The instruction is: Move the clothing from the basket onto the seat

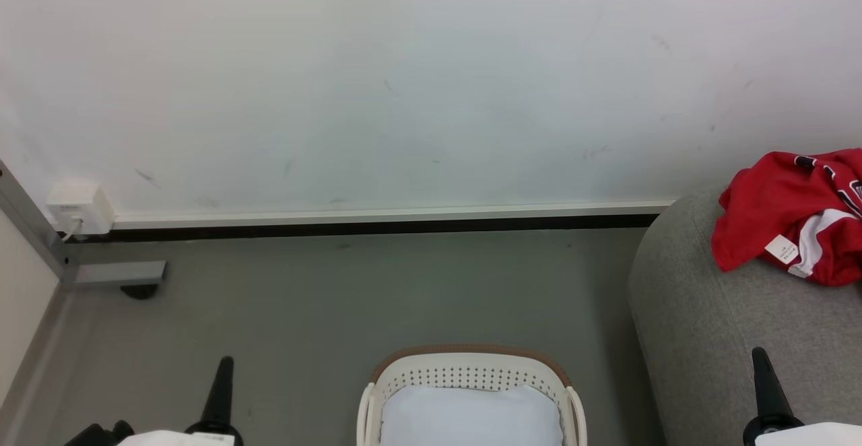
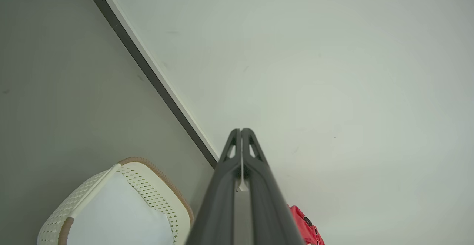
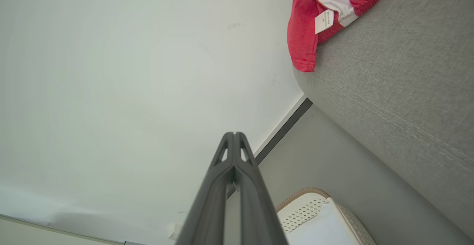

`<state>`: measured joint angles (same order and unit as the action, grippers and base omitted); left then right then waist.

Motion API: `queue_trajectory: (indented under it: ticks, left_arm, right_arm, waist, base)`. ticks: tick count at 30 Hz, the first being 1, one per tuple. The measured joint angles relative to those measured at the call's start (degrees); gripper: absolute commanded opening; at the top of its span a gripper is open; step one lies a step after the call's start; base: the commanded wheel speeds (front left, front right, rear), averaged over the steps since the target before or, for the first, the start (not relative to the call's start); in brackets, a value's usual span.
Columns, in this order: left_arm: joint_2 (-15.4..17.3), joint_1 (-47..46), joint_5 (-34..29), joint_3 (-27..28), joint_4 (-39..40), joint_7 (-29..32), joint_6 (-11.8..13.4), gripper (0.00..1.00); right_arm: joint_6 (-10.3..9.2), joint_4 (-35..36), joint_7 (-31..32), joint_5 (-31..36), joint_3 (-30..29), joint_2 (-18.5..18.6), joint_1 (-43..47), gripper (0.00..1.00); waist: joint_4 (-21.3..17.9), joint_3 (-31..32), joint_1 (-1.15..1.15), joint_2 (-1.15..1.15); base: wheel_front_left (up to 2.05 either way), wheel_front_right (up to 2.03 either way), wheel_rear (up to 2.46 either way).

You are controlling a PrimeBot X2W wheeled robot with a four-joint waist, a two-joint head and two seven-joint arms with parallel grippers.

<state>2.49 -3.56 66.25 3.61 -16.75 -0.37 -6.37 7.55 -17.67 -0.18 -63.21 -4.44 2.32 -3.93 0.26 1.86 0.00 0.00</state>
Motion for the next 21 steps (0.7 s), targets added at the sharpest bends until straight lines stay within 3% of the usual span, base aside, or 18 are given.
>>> queue_trajectory:
  ticks: [21]
  left_arm:
    - [0.0, -1.3, 11.0, 1.3, 0.9, 3.0, -0.4, 0.00]
  right_arm:
    - [0.00, 1.4, 3.0, -12.5, -1.0, 0.1, -1.0, 0.00]
  waist:
    - [-0.1, -0.7, 0.00, 0.00]
  base:
    - [0.00, 0.00, 0.00]
